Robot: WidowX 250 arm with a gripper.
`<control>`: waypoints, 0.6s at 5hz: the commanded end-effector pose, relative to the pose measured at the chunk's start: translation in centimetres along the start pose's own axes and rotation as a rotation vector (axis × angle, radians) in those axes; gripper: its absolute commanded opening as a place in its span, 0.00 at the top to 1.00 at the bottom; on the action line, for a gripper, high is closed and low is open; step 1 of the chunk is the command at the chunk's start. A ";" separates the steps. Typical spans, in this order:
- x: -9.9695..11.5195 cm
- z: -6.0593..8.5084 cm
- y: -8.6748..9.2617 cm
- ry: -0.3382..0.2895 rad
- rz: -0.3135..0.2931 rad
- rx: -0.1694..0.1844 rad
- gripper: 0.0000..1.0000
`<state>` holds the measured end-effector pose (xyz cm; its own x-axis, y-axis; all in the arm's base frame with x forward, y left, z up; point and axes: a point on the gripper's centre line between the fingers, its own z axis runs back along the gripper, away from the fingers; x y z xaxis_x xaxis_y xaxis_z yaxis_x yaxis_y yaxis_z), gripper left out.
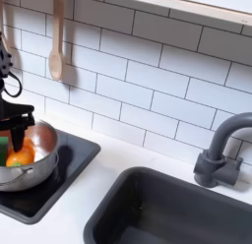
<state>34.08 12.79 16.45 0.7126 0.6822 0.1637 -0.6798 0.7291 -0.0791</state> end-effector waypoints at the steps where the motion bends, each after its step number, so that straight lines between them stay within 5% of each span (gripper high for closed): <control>1: -0.7 -0.7 -1.2 0.000 -0.047 0.010 1.00; 3: -0.4 -0.3 -1.4 -0.018 -0.056 -0.004 1.00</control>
<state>34.66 11.59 15.74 0.7473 0.6419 0.1718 -0.6411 0.7645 -0.0674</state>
